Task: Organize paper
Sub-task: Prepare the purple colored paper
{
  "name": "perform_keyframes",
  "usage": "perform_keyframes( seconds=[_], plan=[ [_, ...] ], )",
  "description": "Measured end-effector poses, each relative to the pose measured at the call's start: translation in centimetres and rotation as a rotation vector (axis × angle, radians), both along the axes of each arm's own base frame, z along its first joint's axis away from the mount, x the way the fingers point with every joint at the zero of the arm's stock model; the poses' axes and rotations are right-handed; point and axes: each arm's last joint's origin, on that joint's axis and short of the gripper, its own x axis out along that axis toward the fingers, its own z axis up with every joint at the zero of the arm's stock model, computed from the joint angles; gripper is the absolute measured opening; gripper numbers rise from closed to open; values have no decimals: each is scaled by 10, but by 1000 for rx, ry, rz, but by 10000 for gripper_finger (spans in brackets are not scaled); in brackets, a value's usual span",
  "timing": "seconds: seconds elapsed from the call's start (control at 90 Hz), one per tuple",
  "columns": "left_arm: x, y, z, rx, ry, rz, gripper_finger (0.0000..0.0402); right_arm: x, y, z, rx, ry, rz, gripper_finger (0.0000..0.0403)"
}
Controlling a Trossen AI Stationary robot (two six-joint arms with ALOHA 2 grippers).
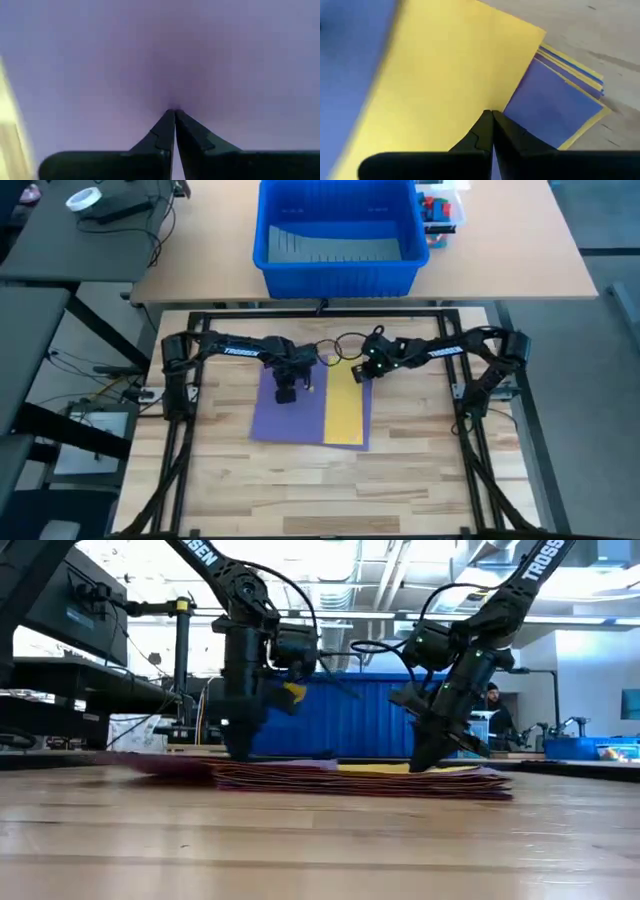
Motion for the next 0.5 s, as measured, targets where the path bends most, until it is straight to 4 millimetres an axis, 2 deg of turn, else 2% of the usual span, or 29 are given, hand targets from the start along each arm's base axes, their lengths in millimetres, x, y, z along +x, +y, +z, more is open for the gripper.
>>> perform_keyframes(
  seconds=[0.122, 0.178, 0.278, 0.356, 0.444, 0.5],
  plan=[
    [-8, 0, 1, 48, 86, 10, 0, -6, -3, 6, -20, 21, -3, 0],
    [-9, 0, 8, 60, 77, 40, 0, -9, -5, 9, -25, 17, -15, 0],
    [-10, 0, 35, 79, -38, 117, 0, -13, -9, 17, -46, -5, -37, 0],
    [-14, -5, 52, 1, -138, 170, 0, -16, -11, 26, -62, -36, -50, 0],
    [-23, -12, 61, -117, -266, 274, 0, -18, -12, 32, -77, -44, -39, 0],
    [-33, -14, 56, -156, -323, 385, 0, -19, -11, 35, -81, -51, -37, 0]
  ],
)
